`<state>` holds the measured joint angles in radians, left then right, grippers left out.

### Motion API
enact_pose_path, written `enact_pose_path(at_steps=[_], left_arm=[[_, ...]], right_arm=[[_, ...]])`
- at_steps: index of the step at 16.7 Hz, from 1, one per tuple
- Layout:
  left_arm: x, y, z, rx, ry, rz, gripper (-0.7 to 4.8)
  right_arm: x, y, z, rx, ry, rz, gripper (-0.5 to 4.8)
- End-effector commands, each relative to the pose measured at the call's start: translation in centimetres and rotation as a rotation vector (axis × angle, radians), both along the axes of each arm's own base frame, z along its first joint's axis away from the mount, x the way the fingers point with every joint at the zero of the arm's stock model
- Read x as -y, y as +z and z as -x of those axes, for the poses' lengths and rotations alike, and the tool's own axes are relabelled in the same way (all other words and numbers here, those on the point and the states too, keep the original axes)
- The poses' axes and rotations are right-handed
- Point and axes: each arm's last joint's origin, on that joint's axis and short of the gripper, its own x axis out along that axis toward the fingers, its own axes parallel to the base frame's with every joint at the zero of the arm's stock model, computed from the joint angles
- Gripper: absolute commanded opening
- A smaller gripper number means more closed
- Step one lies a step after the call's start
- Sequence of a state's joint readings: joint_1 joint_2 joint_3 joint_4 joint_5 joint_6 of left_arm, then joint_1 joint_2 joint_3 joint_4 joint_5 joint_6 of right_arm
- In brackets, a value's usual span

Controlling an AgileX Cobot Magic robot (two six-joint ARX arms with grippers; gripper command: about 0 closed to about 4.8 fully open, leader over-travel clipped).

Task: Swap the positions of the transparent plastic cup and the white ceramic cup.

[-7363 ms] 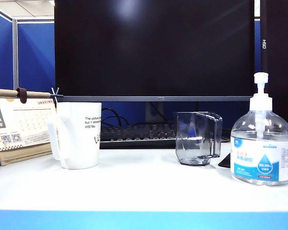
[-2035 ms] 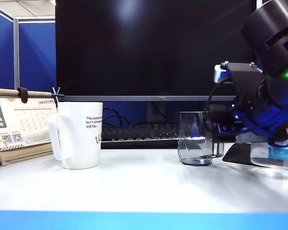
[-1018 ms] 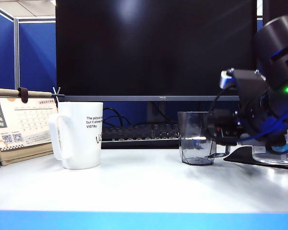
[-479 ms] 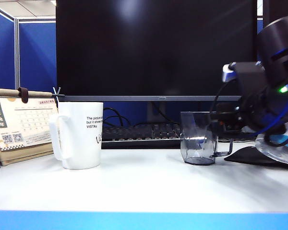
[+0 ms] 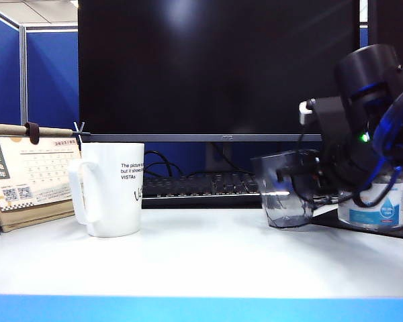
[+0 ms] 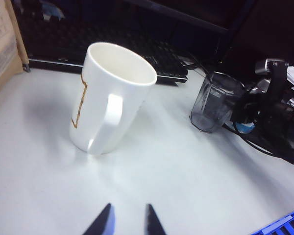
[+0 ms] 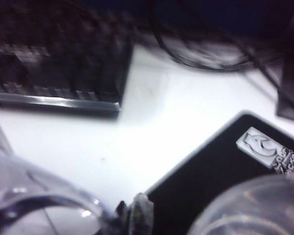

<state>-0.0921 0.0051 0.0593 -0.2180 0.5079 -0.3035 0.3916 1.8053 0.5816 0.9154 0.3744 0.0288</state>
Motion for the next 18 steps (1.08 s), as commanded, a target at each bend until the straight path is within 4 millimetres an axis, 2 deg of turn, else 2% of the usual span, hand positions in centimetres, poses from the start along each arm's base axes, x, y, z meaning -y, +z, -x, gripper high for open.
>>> enact_pose_path(at_steps=[1, 4, 9, 13, 14, 16, 18], left_arm=[[0.0, 0.2, 0.0, 0.019, 0.000, -0.006, 0.89], [-0.1, 0.2, 0.0, 0.025, 0.021, -0.019, 0.87], [-0.3, 0.2, -0.1, 0.038, 0.098, -0.052, 0.84], [-0.4, 0.1, -0.3, 0.048, 0.144, -0.069, 0.47], [-0.4, 0.1, -0.3, 0.063, 0.145, -0.080, 0.46], [-0.4, -0.7, -0.4, 0.047, 0.143, -0.081, -0.06], [-0.3, -1.0, -0.6, 0.064, 0.133, -0.076, -0.05]], right_arm=[[0.2, -0.2, 0.0, -0.016, -0.010, 0.029, -0.06], [0.0, 0.4, 0.1, 0.010, 0.040, 0.001, -0.06], [-0.2, 3.4, 0.5, 0.093, 0.150, -0.062, -0.06], [-0.6, 3.4, 0.9, 0.037, 0.248, -0.138, -0.06], [-1.1, 3.4, 1.1, 0.032, 0.272, -0.143, -0.06], [-2.6, 4.2, 2.0, 0.049, 0.342, -0.152, -0.06], [-4.2, 5.7, 3.3, 0.085, 0.411, -0.168, -0.06]])
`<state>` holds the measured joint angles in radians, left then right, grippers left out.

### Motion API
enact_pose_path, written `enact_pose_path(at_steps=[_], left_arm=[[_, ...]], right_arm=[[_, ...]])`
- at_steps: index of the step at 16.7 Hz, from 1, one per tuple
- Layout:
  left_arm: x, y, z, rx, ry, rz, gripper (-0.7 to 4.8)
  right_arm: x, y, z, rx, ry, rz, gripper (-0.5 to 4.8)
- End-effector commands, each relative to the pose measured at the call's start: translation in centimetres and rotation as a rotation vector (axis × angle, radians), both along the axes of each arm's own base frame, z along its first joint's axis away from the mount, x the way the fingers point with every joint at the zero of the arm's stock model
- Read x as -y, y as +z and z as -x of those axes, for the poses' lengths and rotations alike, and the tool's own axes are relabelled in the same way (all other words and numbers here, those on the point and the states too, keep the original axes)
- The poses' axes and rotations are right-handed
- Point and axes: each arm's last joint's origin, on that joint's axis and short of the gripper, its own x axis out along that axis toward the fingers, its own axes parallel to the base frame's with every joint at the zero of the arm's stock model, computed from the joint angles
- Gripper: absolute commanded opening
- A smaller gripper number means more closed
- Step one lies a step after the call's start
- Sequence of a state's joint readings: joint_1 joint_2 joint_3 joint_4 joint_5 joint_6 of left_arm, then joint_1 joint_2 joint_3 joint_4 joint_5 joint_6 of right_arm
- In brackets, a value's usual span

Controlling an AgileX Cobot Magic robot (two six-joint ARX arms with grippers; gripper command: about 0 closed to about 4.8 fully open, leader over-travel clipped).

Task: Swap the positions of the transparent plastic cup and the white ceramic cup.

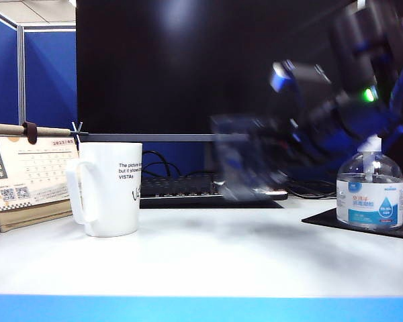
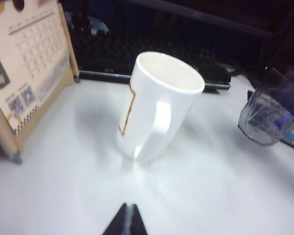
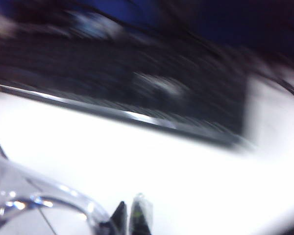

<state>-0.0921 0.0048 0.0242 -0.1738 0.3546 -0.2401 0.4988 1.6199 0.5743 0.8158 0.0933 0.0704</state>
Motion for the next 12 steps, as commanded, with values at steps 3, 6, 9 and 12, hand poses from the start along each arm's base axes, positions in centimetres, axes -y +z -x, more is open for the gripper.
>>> enact_pose_path(at_steps=[3, 6, 9, 12], left_arm=[[0.1, 0.2, -0.1, 0.060, -0.024, 0.007, 1.61], [0.2, 0.2, -0.1, 0.035, -0.061, 0.056, 1.63], [0.2, 1.5, 0.1, 0.054, -0.058, 0.112, 1.85], [-0.1, 4.9, 0.8, 0.129, 0.001, 0.113, 1.84]], right_arm=[[-1.2, 3.1, 1.8, 0.068, 0.056, -0.045, -0.06], [-0.8, 4.6, 2.5, 0.087, 0.056, -0.055, -0.06], [-0.2, 6.3, 3.4, 0.111, 0.056, -0.070, -0.06], [0.0, 6.0, 3.6, 0.056, 0.056, -0.041, -0.06]])
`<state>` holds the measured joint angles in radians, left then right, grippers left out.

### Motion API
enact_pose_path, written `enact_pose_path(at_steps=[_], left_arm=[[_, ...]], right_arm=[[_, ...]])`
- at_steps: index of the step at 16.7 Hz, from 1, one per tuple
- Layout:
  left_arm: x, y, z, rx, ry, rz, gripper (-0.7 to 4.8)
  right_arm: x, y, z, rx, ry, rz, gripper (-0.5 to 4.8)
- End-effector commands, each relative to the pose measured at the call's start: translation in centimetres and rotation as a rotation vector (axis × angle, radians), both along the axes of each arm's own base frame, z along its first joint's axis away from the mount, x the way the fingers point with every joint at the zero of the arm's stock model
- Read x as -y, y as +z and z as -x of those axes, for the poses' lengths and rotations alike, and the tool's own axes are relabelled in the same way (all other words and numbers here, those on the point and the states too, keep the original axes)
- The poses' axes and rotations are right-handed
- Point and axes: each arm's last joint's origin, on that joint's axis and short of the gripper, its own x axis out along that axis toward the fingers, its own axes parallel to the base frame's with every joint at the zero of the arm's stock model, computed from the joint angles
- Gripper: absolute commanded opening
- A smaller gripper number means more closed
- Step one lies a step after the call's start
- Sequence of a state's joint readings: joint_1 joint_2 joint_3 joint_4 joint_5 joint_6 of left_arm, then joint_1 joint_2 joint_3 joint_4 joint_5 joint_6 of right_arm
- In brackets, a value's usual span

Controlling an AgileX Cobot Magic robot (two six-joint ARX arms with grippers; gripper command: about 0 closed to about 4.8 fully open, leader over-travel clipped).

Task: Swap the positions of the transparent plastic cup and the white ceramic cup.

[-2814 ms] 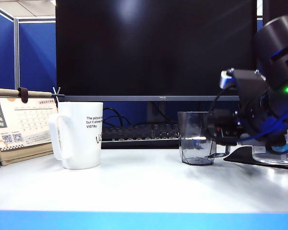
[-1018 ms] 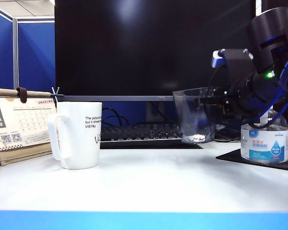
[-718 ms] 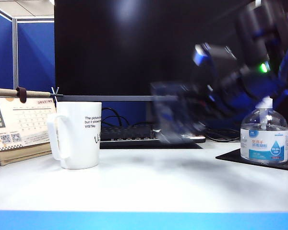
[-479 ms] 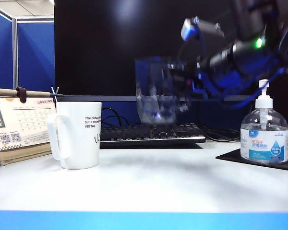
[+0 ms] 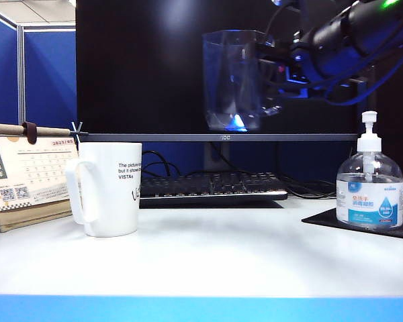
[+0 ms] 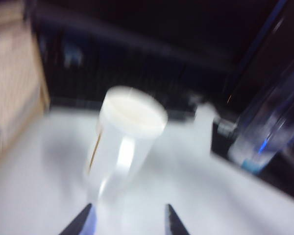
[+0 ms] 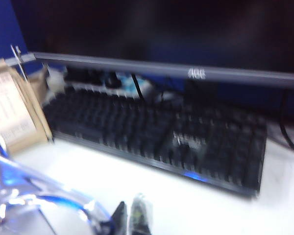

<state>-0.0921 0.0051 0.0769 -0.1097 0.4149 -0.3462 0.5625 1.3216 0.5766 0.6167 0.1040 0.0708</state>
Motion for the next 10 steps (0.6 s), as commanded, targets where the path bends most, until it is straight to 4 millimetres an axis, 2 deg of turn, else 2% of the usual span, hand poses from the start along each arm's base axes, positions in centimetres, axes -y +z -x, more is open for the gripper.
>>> enact_pose_path(at_steps=[1, 3, 5, 6, 8, 10], left_arm=[[-0.2, 3.3, 0.3, 0.029, 0.055, 0.000, 1.85], [0.0, 4.2, -0.7, -0.055, 0.031, -0.036, 1.85], [0.1, 4.2, -2.4, -0.127, 0.026, -0.073, 1.86], [0.3, 4.0, -3.3, -0.171, 0.004, -0.073, 1.89], [0.9, 3.1, -5.1, -0.238, -0.063, -0.071, 2.49], [2.1, 2.5, -6.6, -0.232, -0.107, -0.086, 2.51]], right_arm=[[0.0, -0.3, 0.1, -0.041, 0.008, 0.014, -0.06], [0.0, -0.3, 0.1, -0.041, 0.015, 0.008, -0.06], [0.0, -0.2, 0.2, -0.045, 0.016, -0.004, -0.06], [0.0, -0.2, 0.2, -0.049, 0.015, -0.012, -0.06], [-0.1, -0.2, 0.1, -0.047, 0.015, -0.014, -0.06], [0.0, -0.2, 0.2, -0.046, 0.015, -0.014, -0.06]])
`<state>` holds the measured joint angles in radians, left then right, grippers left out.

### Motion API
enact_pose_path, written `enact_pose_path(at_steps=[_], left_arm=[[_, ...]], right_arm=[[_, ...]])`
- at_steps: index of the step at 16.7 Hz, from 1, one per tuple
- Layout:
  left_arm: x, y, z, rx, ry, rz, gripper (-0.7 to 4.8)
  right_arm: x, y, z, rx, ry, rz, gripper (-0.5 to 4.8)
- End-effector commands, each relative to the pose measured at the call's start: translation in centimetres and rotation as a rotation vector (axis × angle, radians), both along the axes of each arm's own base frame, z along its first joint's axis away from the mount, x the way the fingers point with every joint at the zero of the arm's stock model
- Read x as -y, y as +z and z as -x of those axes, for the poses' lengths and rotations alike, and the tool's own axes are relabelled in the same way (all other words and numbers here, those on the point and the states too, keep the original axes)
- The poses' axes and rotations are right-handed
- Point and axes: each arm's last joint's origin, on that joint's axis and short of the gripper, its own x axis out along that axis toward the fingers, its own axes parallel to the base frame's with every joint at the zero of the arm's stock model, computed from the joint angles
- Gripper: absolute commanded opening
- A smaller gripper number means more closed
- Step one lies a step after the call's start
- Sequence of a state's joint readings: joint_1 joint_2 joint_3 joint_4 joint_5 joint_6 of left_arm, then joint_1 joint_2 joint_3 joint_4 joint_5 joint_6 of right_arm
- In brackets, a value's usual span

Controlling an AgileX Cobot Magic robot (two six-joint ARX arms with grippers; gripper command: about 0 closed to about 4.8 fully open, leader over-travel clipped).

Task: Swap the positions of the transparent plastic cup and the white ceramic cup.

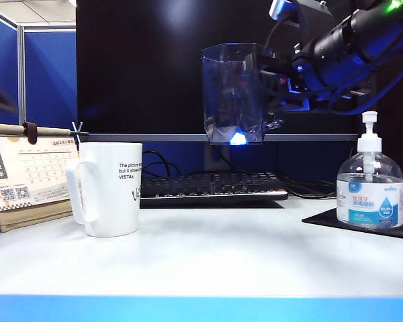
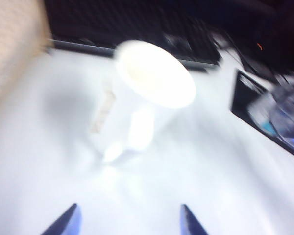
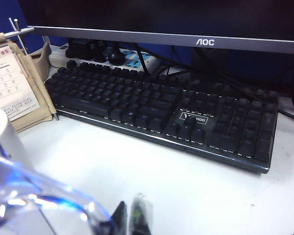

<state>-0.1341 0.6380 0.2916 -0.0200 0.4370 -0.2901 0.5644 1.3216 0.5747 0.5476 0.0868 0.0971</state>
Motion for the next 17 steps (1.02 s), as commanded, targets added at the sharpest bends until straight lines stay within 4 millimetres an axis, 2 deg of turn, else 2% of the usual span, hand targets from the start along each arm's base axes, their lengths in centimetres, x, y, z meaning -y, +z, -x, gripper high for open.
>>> enact_pose_path(at_steps=[1, 6, 10, 12, 17], left_arm=[[1.6, 0.1, -1.6, 0.064, -0.040, -0.013, 2.51], [4.2, -1.7, -2.7, 0.043, -0.050, -0.134, 2.51], [4.3, -2.3, -3.4, 0.058, 0.049, -0.195, 2.53], [4.4, -2.6, -3.8, 0.065, 0.037, -0.205, 2.82], [4.8, -3.4, -4.6, 0.059, 0.020, -0.200, 2.83]], right_arm=[[0.0, 0.5, 0.0, 0.027, 0.000, -0.027, -0.06], [0.0, 0.8, 0.1, 0.035, 0.002, -0.032, -0.06], [0.0, 0.7, 0.1, 0.029, 0.016, -0.031, -0.06], [0.0, 0.6, 0.2, 0.018, 0.018, -0.025, -0.06], [0.0, 0.6, 0.2, 0.014, 0.018, -0.023, -0.06]])
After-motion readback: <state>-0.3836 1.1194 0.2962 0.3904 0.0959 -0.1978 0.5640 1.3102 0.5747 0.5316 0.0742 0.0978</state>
